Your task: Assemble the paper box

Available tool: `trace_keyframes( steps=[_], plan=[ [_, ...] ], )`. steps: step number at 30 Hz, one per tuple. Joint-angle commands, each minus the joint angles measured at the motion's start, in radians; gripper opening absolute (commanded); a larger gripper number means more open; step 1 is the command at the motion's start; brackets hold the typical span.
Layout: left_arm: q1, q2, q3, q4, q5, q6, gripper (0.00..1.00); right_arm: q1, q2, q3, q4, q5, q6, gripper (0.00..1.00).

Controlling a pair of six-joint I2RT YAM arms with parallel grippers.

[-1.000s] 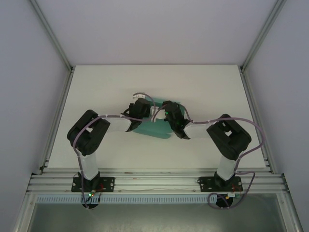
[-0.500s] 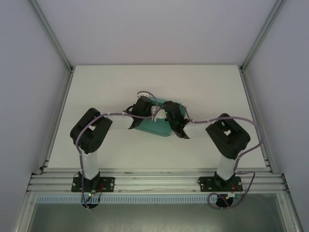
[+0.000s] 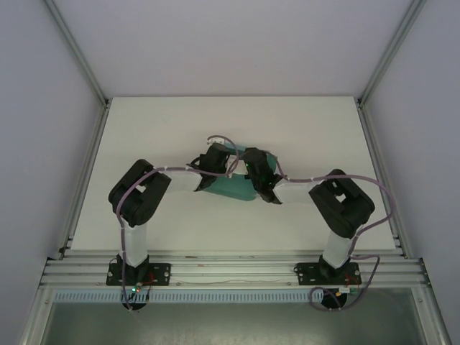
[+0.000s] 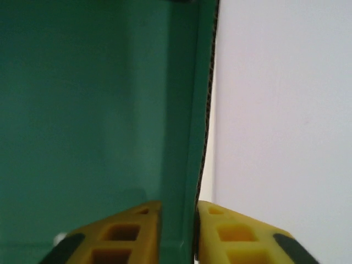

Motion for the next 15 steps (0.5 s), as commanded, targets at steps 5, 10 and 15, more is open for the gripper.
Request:
trace_keyframes(
  steps=[5, 10, 15],
  plan=[
    [0.023, -0.067, -0.027, 0.027, -0.032, 0.001, 0.00, -0.015, -0.230, 0.055, -0.264, -0.080, 0.297, 0.99],
    [0.051, -0.160, -0.074, 0.085, 0.099, -0.040, 0.00, -0.083, -0.424, 0.082, -0.495, -0.223, 0.636, 1.00],
    [0.117, -0.268, -0.161, 0.183, 0.280, -0.138, 0.00, -0.163, -0.599, -0.046, -0.479, -0.343, 0.962, 1.00]
  ],
)
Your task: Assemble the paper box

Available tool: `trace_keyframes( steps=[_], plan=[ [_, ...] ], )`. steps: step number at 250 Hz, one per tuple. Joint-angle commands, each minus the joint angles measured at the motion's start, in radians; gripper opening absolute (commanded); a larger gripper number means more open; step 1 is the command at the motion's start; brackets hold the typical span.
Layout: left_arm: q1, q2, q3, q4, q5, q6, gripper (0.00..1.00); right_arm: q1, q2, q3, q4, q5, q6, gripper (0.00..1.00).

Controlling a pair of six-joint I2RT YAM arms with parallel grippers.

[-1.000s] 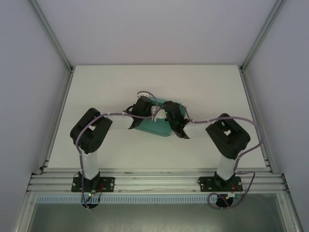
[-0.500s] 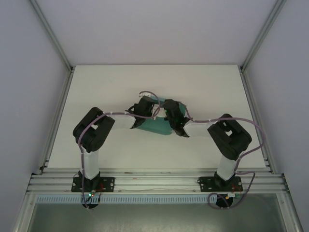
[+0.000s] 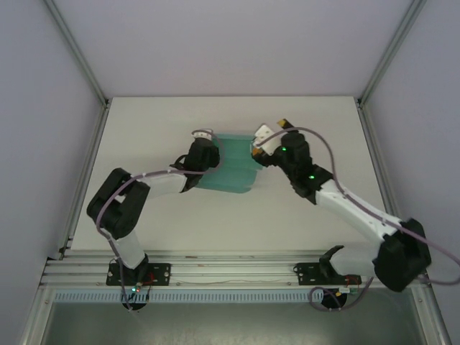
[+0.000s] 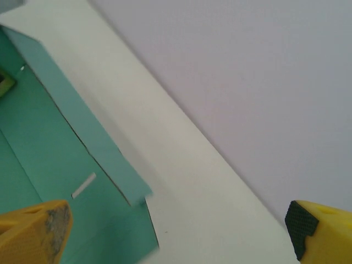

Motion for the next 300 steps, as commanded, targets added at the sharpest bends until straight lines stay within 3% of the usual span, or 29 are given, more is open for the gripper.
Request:
trace_keyframes(
  steps=[1, 43, 88, 159, 185, 219, 268, 300],
  plan=[
    [0.044, -0.074, -0.052, 0.112, 0.146, -0.081, 0.00, -0.046, -0.087, -0.101, -0.036, -0.134, 0.374, 1.00],
    [0.044, -0.120, -0.052, 0.074, 0.180, -0.072, 0.00, -0.087, -0.108, -0.076, -0.080, -0.375, 0.600, 0.99],
    [0.043, -0.144, -0.070, 0.097, 0.228, -0.083, 0.00, -0.087, -0.012, 0.020, -0.120, -0.324, 0.692, 0.90],
    [0.030, -0.143, -0.068, 0.109, 0.268, -0.047, 0.00, -0.087, 0.145, 0.106, -0.086, -0.358, 0.677, 0.55],
    [0.032, -0.138, -0.056, 0.084, 0.234, -0.047, 0.00, -0.086, 0.158, 0.104, -0.068, -0.385, 0.677, 0.32],
    [0.030, -0.113, -0.016, 0.000, 0.122, -0.050, 0.00, -0.086, 0.130, 0.081, -0.063, -0.403, 0.668, 0.00],
    [0.028, -0.032, 0.096, -0.243, -0.325, -0.135, 0.00, -0.081, 0.073, 0.044, -0.058, -0.369, 0.672, 0.00],
    [0.026, 0.026, 0.146, -0.317, -0.436, -0.177, 0.00, -0.069, 0.056, 0.039, -0.064, -0.363, 0.664, 0.00]
  ],
)
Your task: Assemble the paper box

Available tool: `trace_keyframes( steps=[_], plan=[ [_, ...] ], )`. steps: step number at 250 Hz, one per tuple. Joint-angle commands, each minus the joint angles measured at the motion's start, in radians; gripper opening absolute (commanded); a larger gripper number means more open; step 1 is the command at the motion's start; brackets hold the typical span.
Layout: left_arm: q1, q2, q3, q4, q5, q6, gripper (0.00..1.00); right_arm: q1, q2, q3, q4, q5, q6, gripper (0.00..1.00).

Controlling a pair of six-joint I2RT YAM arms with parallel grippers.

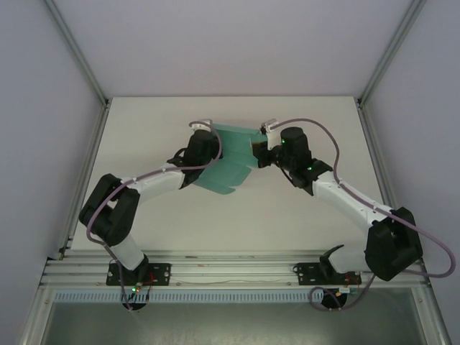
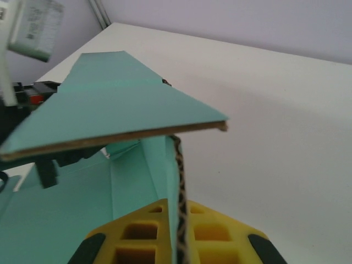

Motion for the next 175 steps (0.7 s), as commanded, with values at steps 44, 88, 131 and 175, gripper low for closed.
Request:
trace_keyframes(
  steps=[44, 88, 131, 175],
  plan=[
    [0.047, 0.080, 0.059, -0.197, -0.389, -0.034, 0.00, 0.003, -0.054, -0.005, -0.016, 0.051, -0.005, 0.00],
    [0.046, -0.016, -0.077, 0.049, -0.114, 0.123, 0.03, 0.003, -0.039, 0.000, -0.013, 0.074, -0.013, 0.00],
    [0.047, -0.095, -0.112, 0.034, -0.026, 0.128, 0.00, 0.002, -0.055, 0.001, -0.023, 0.093, -0.009, 0.27],
    [0.039, -0.173, -0.154, 0.009, 0.005, 0.127, 0.00, 0.001, -0.138, -0.036, -0.006, 0.168, 0.030, 0.84]
  ],
)
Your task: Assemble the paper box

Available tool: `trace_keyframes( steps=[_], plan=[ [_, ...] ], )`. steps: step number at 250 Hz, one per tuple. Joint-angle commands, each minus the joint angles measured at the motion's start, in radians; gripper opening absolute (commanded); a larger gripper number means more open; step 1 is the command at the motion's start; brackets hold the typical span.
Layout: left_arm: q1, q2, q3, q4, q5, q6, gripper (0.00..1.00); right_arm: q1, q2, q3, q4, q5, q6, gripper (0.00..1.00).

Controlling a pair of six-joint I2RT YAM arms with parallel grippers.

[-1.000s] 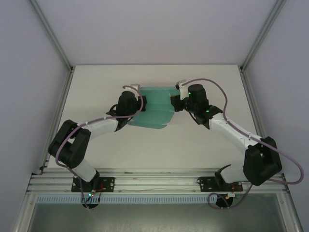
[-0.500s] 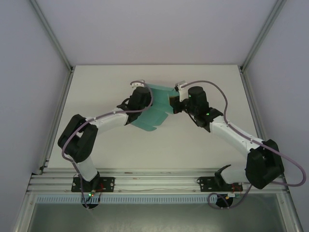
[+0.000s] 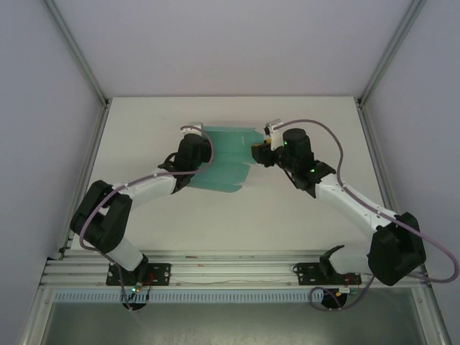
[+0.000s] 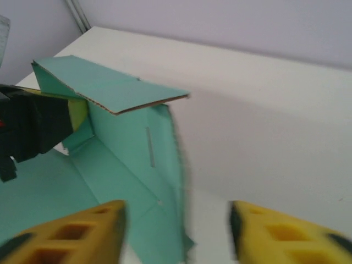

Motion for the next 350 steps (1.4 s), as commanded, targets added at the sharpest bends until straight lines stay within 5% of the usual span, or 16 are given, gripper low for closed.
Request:
trace_keyframes(
  steps=[1, 12, 79, 126, 175, 226, 275, 318, 350],
  plan=[
    [-0.013, -0.063, -0.023, -0.026, 0.006, 0.021, 0.00, -0.002, -0.085, -0.025, 0.022, 0.085, 0.023, 0.86],
    [-0.018, -0.072, -0.025, -0.042, -0.002, 0.022, 0.00, -0.002, -0.105, -0.032, 0.033, 0.117, 0.040, 1.00],
    [-0.056, -0.073, -0.028, -0.094, -0.069, 0.030, 0.00, -0.013, -0.084, 0.072, -0.030, 0.320, 0.115, 1.00],
    [-0.061, -0.066, -0.024, -0.116, -0.093, 0.005, 0.00, -0.017, 0.044, 0.169, -0.134, 0.331, 0.116, 1.00],
    [-0.061, -0.045, 0.018, -0.190, -0.121, -0.040, 0.00, -0.016, 0.092, 0.161, -0.186, 0.162, 0.060, 1.00],
    [-0.061, -0.058, -0.003, -0.152, -0.062, -0.042, 0.00, -0.028, 0.133, 0.130, -0.182, 0.337, 0.133, 1.00],
    [-0.060, -0.069, -0.005, -0.141, -0.039, -0.047, 0.00, -0.032, 0.130, 0.076, -0.079, 0.083, 0.106, 1.00],
    [-0.059, -0.045, 0.019, -0.202, -0.099, -0.041, 0.00, -0.074, 0.015, 0.038, -0.057, 0.208, 0.185, 1.00],
    [-0.055, -0.042, -0.002, -0.179, -0.078, -0.027, 0.00, -0.179, -0.093, -0.050, -0.017, -0.148, 0.214, 1.00]
  ],
)
